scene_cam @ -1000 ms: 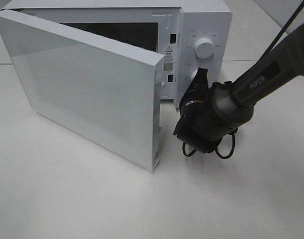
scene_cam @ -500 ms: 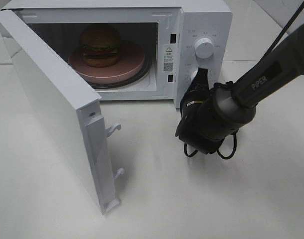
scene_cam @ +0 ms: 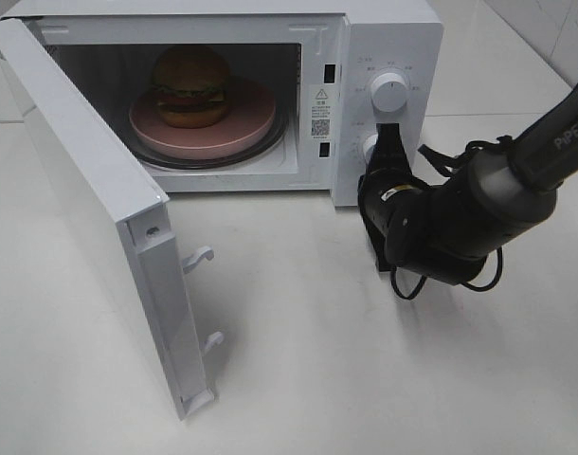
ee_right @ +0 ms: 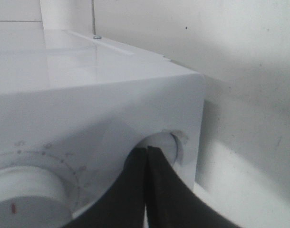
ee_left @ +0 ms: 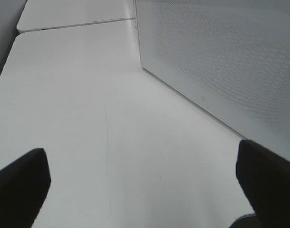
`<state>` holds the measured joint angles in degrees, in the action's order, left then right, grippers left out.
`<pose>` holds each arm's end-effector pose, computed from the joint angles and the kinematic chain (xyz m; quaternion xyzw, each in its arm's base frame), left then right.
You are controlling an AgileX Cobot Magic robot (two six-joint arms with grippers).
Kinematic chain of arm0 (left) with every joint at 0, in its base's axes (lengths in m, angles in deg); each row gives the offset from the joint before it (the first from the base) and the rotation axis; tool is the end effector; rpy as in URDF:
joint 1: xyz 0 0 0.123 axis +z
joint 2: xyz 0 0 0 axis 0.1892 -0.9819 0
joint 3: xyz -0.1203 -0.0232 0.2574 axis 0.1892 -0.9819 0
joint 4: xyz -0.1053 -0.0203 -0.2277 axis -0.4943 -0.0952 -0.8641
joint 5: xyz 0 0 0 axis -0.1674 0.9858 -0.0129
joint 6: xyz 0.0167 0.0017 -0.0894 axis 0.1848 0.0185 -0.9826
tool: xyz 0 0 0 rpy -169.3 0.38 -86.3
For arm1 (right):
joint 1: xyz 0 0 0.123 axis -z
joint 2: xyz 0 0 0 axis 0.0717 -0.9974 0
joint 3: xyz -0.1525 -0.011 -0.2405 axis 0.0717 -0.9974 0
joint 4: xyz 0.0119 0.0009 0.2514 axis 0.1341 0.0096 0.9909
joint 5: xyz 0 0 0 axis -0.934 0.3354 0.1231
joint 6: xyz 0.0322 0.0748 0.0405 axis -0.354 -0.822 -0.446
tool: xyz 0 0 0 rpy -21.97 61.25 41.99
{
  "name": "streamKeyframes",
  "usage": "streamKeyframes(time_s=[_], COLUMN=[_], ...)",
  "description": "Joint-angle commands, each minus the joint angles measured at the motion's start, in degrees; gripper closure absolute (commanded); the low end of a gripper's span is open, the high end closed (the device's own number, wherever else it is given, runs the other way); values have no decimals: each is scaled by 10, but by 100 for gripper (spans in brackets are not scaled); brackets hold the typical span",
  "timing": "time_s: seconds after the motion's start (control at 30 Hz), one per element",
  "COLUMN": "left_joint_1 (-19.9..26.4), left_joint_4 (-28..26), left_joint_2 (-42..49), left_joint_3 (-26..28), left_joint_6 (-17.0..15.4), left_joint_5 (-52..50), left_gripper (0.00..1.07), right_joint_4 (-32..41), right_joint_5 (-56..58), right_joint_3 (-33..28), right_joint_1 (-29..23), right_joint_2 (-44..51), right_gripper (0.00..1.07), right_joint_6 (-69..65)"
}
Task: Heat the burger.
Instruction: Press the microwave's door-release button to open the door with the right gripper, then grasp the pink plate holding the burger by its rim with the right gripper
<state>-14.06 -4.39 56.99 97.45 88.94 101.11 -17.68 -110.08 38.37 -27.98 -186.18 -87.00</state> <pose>-0.0062 -0.0037 0.2797 0.0611 0.8456 -0.0171 0.5301 0.3393 0.1512 0.0922 0.6035 0.5694 0.3620 0.4248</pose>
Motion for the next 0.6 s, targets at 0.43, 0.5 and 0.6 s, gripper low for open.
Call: streamKeyframes(time_s=[0.43, 0.5, 0.6], left_joint_1=[1, 1, 1], left_joint_4=[0, 0, 0], left_joint_2=[12, 12, 12], left_joint_3=[-2, -2, -2], left_joint_6=[-2, -2, -2], left_joint_5=[-7, -7, -7], left_gripper=[6, 6, 6], right_joint_4=[-70, -89, -95], right_joint_5=[104, 168, 188], right_joint_3=[-99, -113, -113], right_joint_1=[0, 0, 0], right_joint_2=[120, 150, 156], right_gripper=[107, 107, 107], right_joint_6=[95, 136, 153])
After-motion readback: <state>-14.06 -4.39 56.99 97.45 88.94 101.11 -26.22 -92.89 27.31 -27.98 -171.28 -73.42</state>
